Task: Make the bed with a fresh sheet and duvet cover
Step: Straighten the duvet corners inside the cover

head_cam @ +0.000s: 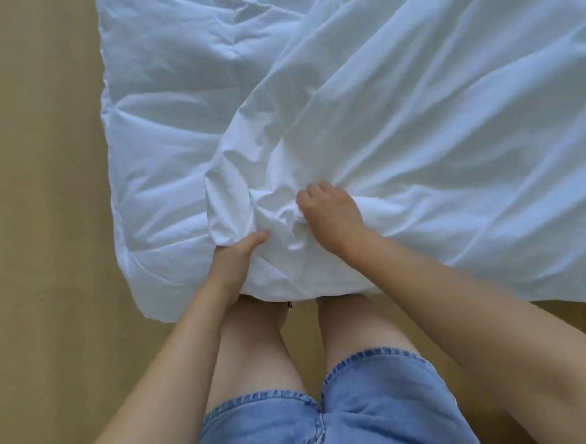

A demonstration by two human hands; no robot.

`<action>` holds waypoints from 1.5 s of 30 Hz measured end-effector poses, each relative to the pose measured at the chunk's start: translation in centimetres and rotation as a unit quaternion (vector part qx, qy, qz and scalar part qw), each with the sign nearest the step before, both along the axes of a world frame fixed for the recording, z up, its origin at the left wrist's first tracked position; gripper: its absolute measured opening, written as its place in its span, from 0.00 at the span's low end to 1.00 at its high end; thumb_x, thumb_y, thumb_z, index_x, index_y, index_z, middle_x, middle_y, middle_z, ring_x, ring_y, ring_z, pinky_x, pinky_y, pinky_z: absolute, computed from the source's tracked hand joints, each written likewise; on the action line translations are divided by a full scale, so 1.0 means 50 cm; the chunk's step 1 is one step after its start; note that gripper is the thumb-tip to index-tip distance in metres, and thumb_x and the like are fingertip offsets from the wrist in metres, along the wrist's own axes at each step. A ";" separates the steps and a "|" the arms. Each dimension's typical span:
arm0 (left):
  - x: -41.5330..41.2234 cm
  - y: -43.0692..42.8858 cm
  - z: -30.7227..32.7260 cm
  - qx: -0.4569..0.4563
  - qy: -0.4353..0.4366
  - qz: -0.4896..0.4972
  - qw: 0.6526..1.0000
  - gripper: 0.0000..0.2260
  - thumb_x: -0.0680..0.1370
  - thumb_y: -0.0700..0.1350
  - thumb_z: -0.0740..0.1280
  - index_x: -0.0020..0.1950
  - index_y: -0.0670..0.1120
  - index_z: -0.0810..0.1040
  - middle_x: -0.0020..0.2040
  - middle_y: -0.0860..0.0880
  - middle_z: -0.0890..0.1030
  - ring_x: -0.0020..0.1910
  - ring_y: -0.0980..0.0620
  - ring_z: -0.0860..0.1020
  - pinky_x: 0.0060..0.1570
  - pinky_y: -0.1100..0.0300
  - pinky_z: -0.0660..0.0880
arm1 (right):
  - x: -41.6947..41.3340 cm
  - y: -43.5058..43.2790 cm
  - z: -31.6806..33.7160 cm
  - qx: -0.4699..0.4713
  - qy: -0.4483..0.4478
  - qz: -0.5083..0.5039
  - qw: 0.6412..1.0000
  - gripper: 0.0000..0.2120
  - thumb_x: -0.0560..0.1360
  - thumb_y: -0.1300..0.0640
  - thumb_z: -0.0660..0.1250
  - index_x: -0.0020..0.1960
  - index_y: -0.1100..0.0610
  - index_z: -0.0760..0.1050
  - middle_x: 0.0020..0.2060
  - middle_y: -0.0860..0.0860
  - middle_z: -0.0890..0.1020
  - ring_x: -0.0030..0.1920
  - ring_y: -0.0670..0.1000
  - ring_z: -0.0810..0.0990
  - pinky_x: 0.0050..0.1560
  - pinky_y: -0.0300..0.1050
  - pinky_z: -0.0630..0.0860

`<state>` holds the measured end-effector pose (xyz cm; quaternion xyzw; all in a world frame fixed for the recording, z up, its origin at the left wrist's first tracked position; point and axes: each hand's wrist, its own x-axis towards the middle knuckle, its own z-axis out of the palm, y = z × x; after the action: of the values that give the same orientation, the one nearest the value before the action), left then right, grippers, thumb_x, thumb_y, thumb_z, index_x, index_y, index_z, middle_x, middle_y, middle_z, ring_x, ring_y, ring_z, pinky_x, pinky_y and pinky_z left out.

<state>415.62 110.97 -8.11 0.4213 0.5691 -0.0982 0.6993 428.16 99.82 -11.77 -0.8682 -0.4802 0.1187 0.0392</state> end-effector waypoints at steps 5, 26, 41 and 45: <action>-0.016 0.070 0.000 -0.165 -0.067 0.111 0.978 0.11 0.76 0.44 0.61 0.53 0.46 0.80 0.46 0.46 0.84 0.45 0.45 0.82 0.46 0.53 0.78 | 0.012 -0.019 0.043 0.024 0.031 -0.054 0.998 0.13 0.51 0.76 0.62 0.30 0.62 0.68 0.24 0.58 0.71 0.24 0.58 0.72 0.26 0.40 0.58; -0.222 0.386 0.075 -0.106 -0.056 -0.353 0.928 0.29 0.59 0.62 0.70 0.57 0.50 0.80 0.54 0.49 0.84 0.54 0.48 0.81 0.56 0.52 0.76 | -0.188 -0.002 0.048 -0.062 -0.002 -0.270 0.961 0.19 0.50 0.79 0.66 0.37 0.64 0.72 0.32 0.61 0.74 0.33 0.62 0.74 0.34 0.45 0.63; -0.102 0.443 0.172 -0.012 -0.125 -0.141 0.982 0.16 0.63 0.40 0.68 0.50 0.40 0.81 0.43 0.46 0.84 0.46 0.46 0.80 0.39 0.60 0.77 | -0.199 0.024 0.059 -0.110 0.078 -0.316 0.939 0.18 0.61 0.75 0.65 0.49 0.62 0.76 0.44 0.58 0.77 0.46 0.62 0.75 0.43 0.46 0.62; -0.193 0.469 0.123 0.109 0.001 -0.320 0.941 0.23 0.62 0.53 0.69 0.44 0.34 0.79 0.34 0.47 0.80 0.33 0.51 0.75 0.29 0.62 0.70 | -0.204 0.155 0.128 -0.124 0.248 -0.383 0.881 0.12 0.72 0.61 0.62 0.55 0.56 0.68 0.56 0.54 0.72 0.58 0.56 0.69 0.54 0.45 0.66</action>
<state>405.97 134.43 -1.95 0.6550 0.4123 -0.2545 0.5799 417.95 107.56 -5.38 -0.9243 -0.0662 0.3646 0.0911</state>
